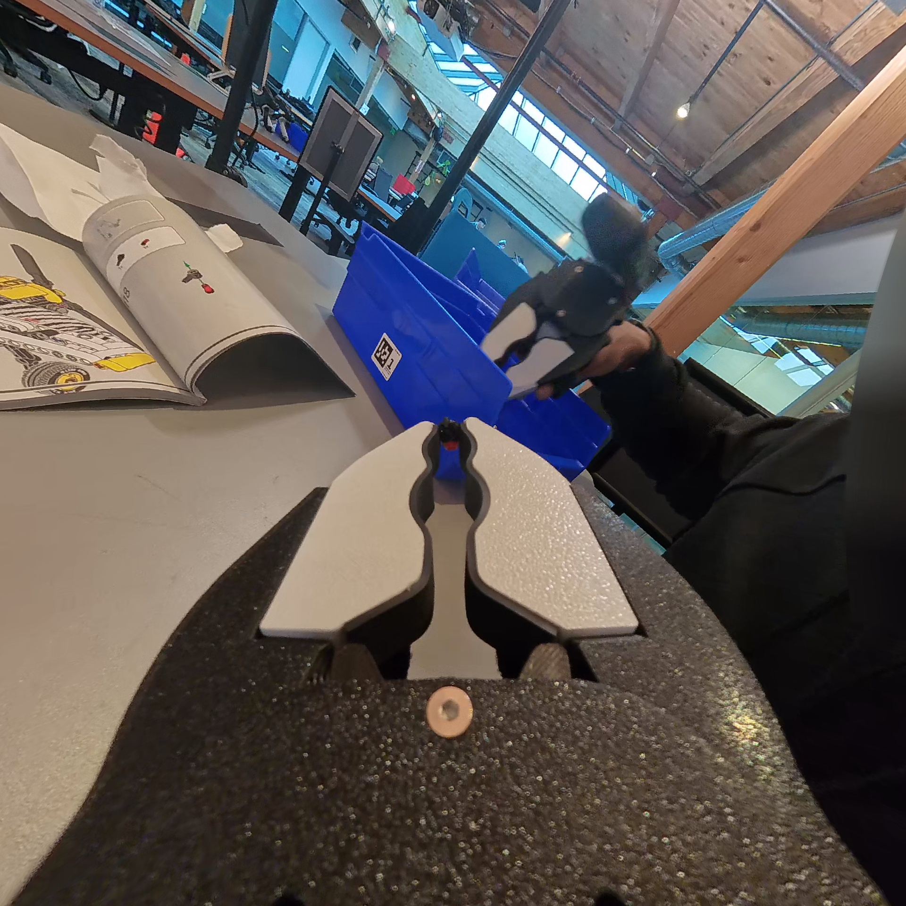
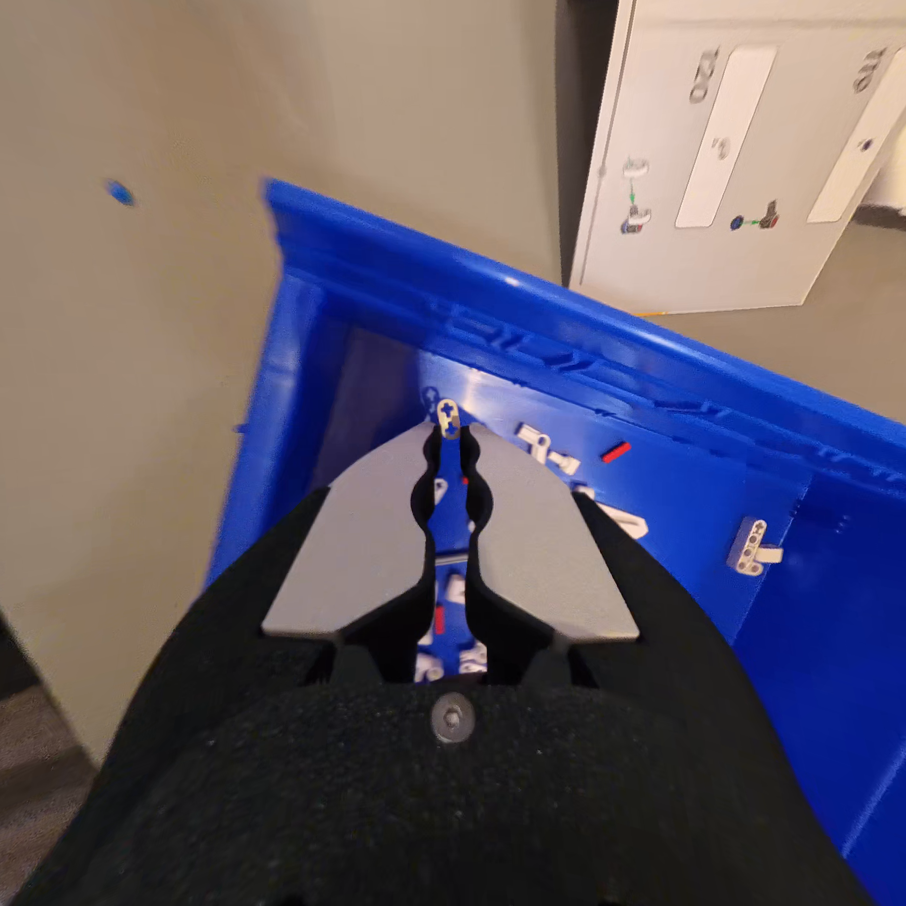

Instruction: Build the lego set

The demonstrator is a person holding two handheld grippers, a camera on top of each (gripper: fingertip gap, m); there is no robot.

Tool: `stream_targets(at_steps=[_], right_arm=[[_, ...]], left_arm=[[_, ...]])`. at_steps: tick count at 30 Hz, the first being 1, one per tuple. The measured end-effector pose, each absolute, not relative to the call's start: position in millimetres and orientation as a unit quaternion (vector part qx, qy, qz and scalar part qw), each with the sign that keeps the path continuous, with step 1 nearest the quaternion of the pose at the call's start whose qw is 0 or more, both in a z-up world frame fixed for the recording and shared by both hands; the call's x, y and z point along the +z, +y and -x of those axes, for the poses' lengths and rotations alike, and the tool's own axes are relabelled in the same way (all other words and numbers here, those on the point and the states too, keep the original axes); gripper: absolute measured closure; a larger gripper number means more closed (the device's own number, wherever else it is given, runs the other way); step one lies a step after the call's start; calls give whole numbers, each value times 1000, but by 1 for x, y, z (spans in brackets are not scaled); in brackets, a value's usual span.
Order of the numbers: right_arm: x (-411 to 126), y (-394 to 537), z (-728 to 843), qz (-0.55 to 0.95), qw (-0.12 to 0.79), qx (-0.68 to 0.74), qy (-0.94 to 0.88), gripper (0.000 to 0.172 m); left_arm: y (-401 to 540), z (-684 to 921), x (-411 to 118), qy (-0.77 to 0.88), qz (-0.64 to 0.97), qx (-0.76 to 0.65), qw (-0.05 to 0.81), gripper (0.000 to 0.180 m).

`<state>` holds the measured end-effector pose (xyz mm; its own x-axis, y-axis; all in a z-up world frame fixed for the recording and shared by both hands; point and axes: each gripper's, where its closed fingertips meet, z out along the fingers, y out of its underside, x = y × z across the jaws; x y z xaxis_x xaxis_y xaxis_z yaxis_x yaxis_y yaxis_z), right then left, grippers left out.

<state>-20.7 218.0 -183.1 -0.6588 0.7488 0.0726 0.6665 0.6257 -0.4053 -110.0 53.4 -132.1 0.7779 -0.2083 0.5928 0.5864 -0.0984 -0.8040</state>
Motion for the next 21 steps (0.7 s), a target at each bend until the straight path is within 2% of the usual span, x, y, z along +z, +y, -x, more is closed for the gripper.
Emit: stream_targets(at_steps=[6, 12, 16, 21], right_arm=[[-155, 139, -7, 396, 74, 283, -870, 165], [-202, 110, -14, 361, 112, 190, -906, 165], [-227, 96, -23, 342, 97, 159, -921, 164], [-235, 96, -23, 344, 104, 148, -921, 164]], left_arm=[[54, 109, -133, -137, 679, -301, 655, 173], [54, 109, -133, -136, 681, -294, 657, 173], [54, 109, -133, -136, 681, -292, 658, 173], [54, 108, -133, -133, 682, -291, 657, 173]])
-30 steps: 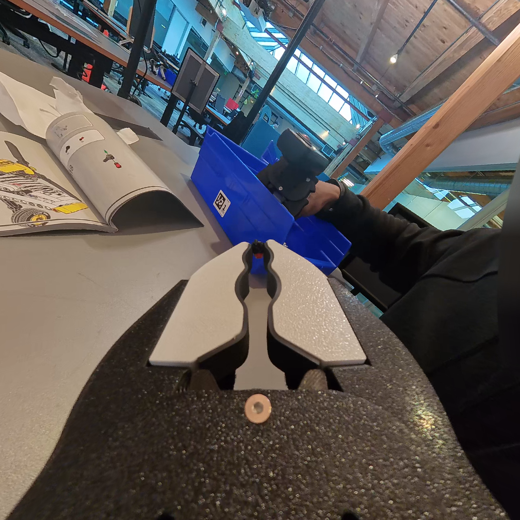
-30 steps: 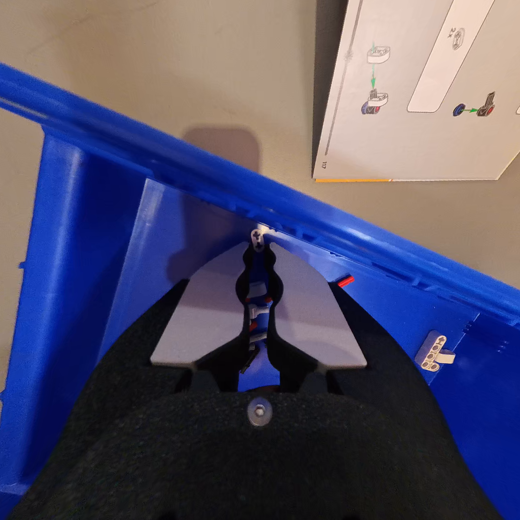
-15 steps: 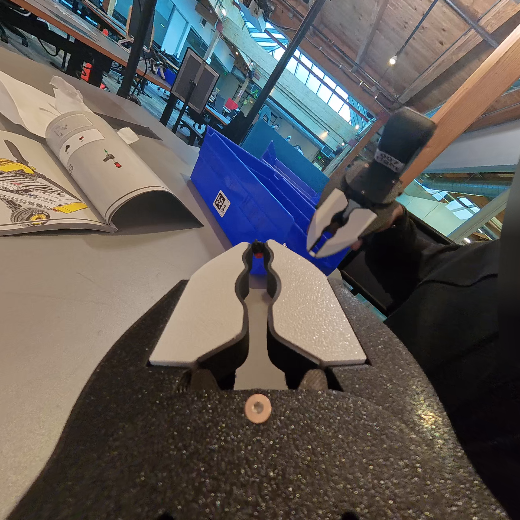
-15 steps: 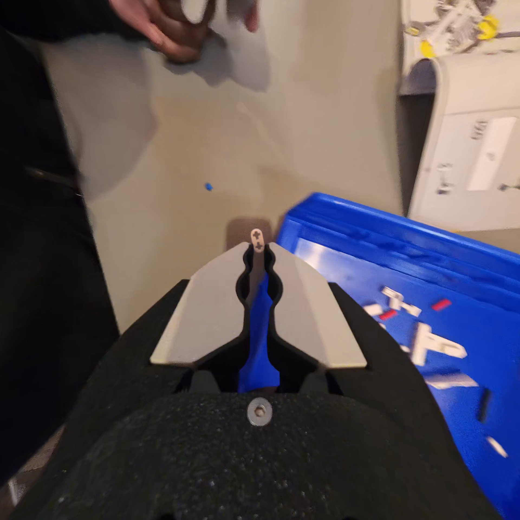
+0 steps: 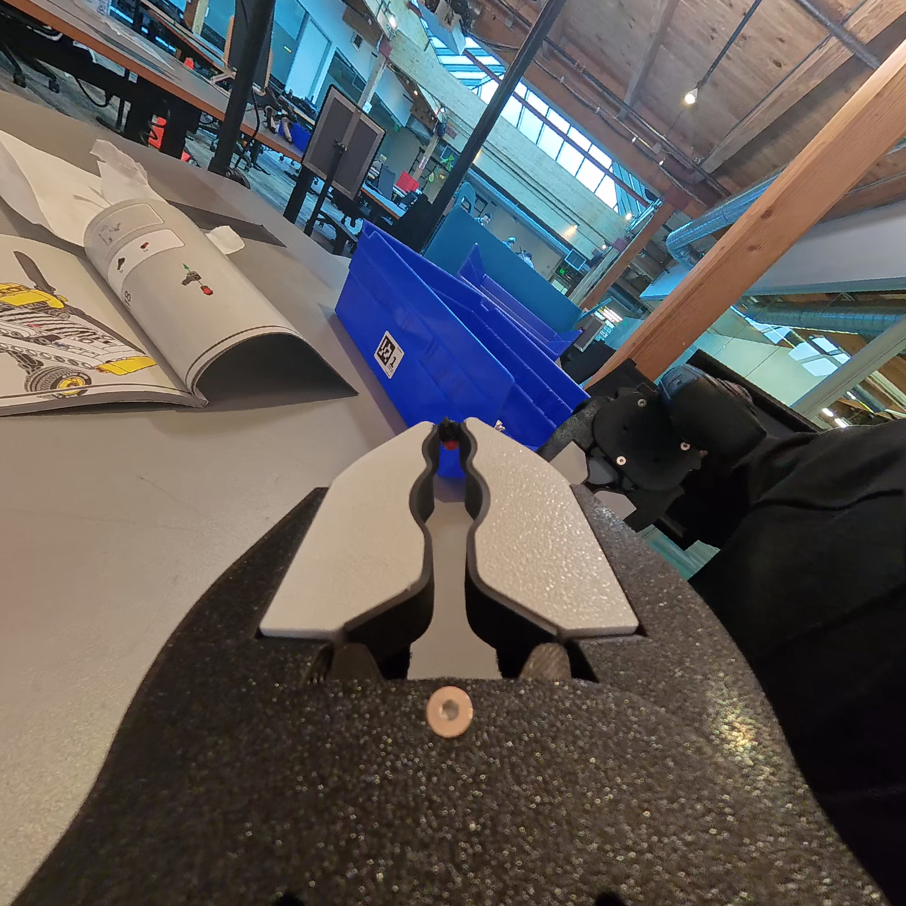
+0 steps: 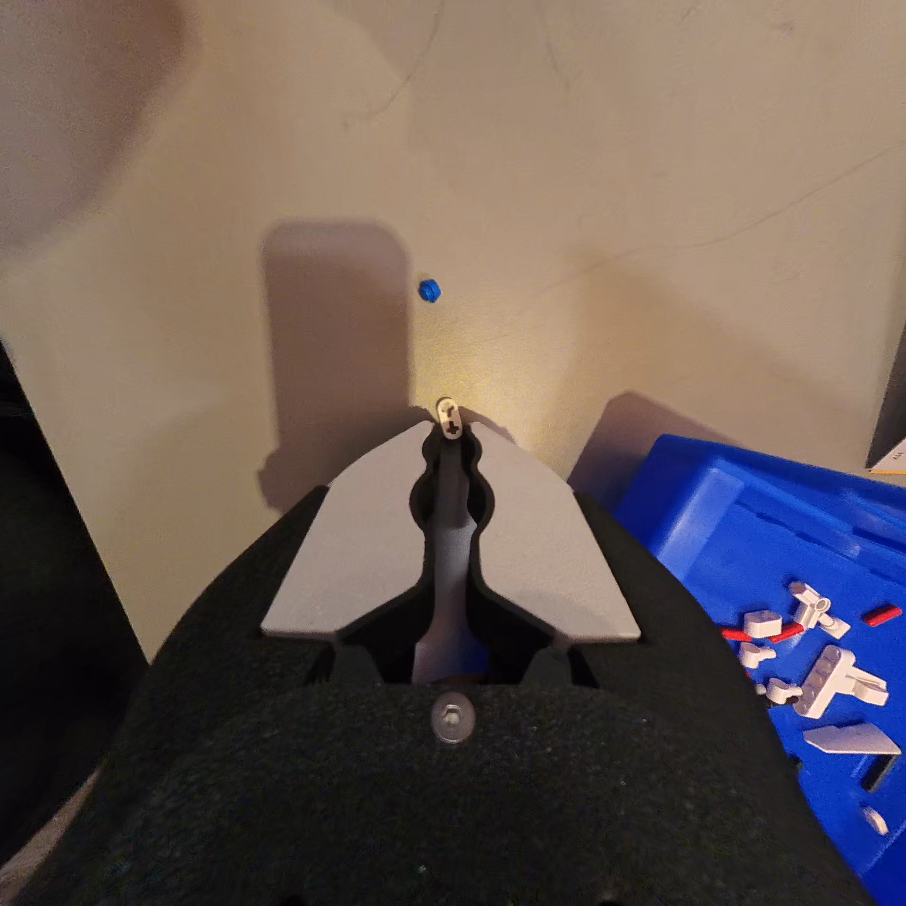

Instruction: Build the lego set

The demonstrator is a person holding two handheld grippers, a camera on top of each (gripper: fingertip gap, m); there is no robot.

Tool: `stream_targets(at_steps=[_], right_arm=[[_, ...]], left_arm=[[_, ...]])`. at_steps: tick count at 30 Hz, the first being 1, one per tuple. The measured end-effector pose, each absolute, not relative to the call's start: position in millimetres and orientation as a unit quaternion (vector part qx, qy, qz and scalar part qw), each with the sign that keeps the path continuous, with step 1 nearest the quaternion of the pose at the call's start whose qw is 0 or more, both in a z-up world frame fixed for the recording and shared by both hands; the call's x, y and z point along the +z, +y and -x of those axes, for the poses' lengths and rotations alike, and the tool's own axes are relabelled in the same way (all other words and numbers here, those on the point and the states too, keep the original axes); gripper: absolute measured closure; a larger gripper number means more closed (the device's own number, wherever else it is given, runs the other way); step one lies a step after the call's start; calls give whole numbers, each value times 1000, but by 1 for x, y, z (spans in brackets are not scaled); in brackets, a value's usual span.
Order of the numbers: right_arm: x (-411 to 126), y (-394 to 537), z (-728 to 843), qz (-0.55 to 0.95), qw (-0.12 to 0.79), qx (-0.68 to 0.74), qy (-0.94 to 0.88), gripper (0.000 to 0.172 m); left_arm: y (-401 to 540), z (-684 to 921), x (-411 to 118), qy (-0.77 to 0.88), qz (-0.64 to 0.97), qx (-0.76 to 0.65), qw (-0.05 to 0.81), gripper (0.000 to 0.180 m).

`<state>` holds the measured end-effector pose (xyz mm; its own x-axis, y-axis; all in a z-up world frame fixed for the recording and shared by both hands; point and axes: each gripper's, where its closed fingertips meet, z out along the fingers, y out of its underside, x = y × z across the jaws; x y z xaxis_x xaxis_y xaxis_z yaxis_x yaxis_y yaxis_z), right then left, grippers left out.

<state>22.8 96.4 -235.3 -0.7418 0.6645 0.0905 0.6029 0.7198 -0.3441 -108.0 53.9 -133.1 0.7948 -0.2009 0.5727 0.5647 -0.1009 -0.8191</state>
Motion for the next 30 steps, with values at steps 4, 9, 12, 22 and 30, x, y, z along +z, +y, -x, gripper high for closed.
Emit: stream_targets(at_steps=[4, 9, 12, 22, 30], right_arm=[[-225, 99, -23, 363, 95, 174, -910, 151], [-170, 112, -21, 387, 94, 255, -881, 147], [-147, 153, -11, 413, 136, 243, -867, 147], [-213, 257, -10, 465, 83, 73, -878, 154], [-230, 246, -10, 455, 34, 64, -888, 155]], left_arm=[[54, 108, -133, -132, 683, -291, 657, 173], [54, 108, -133, -132, 683, -291, 657, 173], [54, 107, -133, -132, 683, -291, 656, 173], [54, 108, -133, -133, 683, -291, 657, 173], [54, 107, -133, -133, 682, -294, 656, 173]])
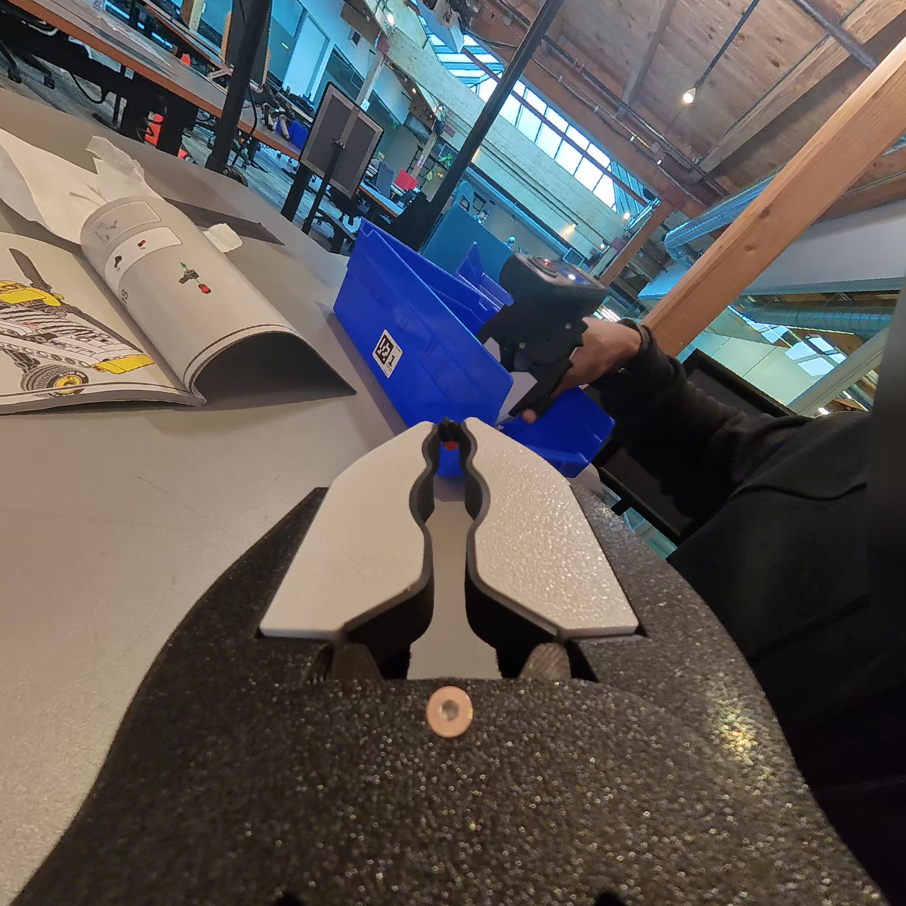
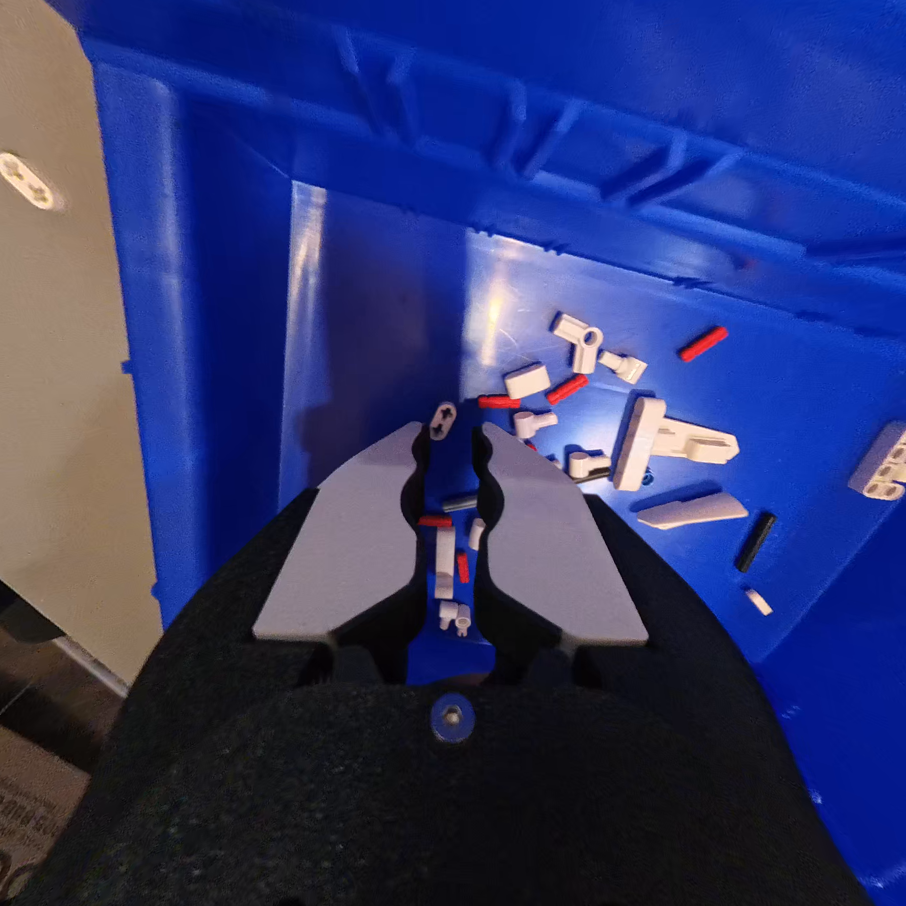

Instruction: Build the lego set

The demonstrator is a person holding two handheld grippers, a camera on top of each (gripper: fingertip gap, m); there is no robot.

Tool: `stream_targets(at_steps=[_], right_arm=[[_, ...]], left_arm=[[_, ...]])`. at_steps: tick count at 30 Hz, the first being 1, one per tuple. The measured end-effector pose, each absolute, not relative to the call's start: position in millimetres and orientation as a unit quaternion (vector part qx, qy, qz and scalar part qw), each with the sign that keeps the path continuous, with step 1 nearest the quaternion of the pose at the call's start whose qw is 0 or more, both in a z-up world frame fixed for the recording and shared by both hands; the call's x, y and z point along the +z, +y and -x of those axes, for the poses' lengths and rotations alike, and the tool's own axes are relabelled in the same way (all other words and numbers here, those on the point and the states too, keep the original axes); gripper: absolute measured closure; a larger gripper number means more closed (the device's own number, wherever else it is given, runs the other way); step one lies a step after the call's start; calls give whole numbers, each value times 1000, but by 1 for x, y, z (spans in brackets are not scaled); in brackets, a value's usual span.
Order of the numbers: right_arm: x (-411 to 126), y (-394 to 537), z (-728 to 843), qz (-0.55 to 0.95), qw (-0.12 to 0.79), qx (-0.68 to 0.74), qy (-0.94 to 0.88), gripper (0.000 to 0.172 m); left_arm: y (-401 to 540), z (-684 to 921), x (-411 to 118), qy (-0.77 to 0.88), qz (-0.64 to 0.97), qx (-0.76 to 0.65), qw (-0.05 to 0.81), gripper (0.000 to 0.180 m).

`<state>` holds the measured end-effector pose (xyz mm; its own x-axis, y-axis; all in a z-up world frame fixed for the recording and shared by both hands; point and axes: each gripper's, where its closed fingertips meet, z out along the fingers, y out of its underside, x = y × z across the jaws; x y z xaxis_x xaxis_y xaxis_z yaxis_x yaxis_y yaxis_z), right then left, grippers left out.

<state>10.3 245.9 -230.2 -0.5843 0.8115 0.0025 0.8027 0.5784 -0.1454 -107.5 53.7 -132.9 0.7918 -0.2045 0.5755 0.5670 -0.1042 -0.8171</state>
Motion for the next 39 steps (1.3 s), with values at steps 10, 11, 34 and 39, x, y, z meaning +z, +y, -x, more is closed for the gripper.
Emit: stream_targets(at_steps=[10, 11, 34, 39], right_arm=[[-228, 240, -11, 459, 55, 75, -884, 164], [-220, 238, -11, 461, 64, 85, -881, 164], [-235, 70, 8, 359, 72, 141, -920, 164], [-234, 72, 10, 369, 74, 155, -914, 153]], left_arm=[[52, 105, -133, -129, 686, -291, 655, 173], [51, 105, -133, -128, 685, -291, 656, 173], [37, 95, -137, -102, 709, -270, 644, 173], [37, 94, -137, -99, 710, -270, 643, 173]])
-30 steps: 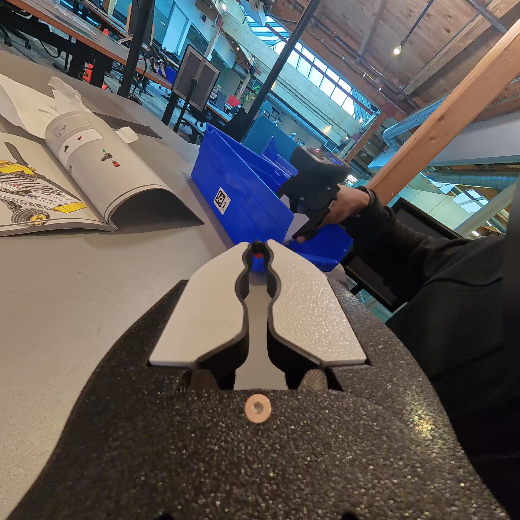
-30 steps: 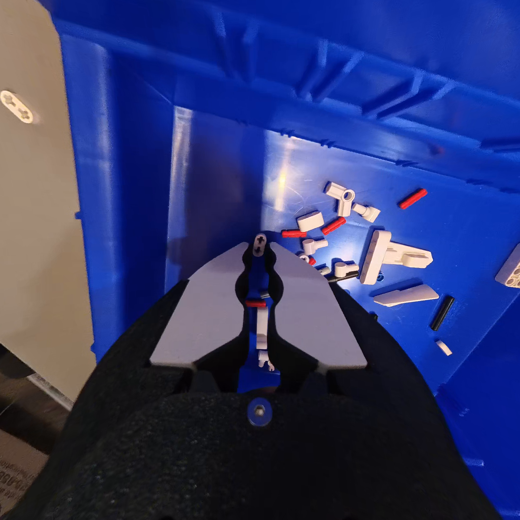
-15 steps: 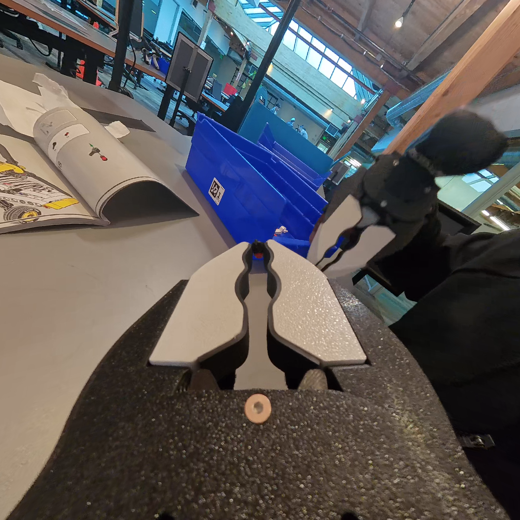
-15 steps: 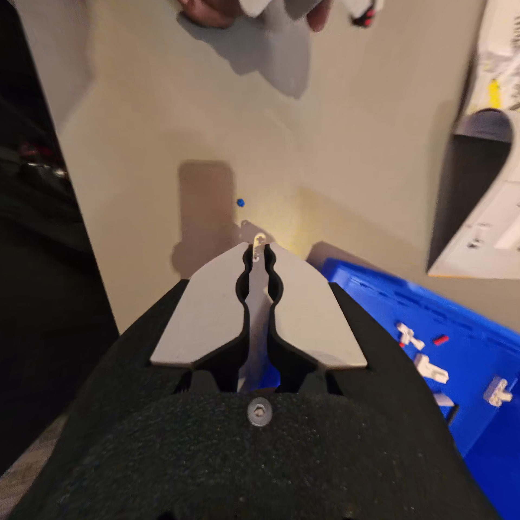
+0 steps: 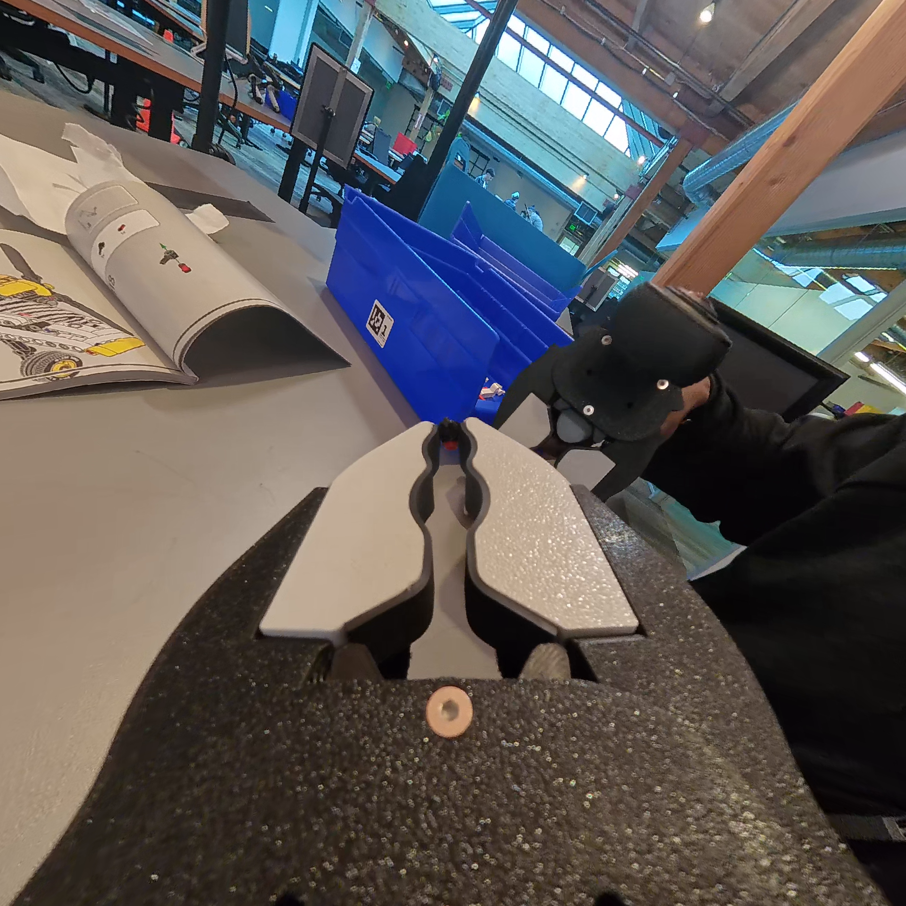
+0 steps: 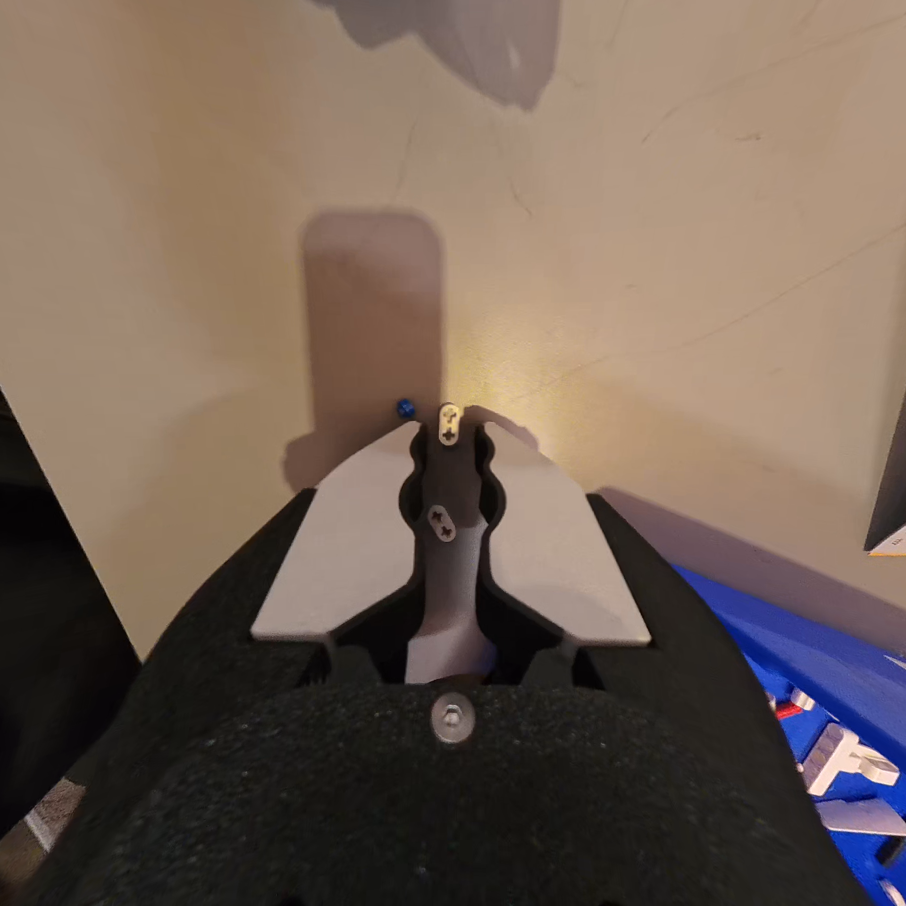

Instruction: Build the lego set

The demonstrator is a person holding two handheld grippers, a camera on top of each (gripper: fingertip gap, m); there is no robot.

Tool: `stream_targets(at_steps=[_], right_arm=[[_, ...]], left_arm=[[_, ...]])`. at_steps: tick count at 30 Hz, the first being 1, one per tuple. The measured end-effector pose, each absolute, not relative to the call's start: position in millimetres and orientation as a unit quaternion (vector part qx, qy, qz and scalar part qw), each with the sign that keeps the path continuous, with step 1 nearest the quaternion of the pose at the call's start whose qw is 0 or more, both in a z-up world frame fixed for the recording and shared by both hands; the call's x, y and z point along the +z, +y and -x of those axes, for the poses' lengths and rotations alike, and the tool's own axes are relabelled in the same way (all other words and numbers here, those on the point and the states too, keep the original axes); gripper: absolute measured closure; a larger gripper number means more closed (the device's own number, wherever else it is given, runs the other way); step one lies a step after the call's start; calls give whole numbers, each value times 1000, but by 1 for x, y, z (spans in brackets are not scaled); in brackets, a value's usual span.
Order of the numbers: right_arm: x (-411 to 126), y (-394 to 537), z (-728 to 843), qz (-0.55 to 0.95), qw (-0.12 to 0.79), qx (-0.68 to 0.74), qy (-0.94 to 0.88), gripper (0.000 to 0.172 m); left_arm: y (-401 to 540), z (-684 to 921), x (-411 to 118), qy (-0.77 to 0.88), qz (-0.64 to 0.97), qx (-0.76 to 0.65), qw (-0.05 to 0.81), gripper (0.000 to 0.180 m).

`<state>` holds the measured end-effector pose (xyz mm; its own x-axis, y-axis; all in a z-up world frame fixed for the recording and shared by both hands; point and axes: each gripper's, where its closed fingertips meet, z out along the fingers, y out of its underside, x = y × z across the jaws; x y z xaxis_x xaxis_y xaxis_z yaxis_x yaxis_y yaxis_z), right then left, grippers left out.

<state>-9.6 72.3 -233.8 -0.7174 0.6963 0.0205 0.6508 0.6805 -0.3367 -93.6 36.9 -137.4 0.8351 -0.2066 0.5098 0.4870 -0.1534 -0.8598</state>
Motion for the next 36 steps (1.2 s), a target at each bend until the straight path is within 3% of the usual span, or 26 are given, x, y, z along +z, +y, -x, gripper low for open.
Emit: stream_targets(at_steps=[20, 29, 36], right_arm=[[-148, 32, 129, 290, 405, 352, -792, 145], [-138, 36, 121, 255, 471, 344, -771, 144], [-142, 40, 121, 259, 478, 346, -765, 156]], left_arm=[[25, 141, -117, -280, 500, -470, 672, 173], [44, 120, -130, -354, 443, -524, 635, 173], [46, 121, -133, -369, 437, -530, 626, 173]])
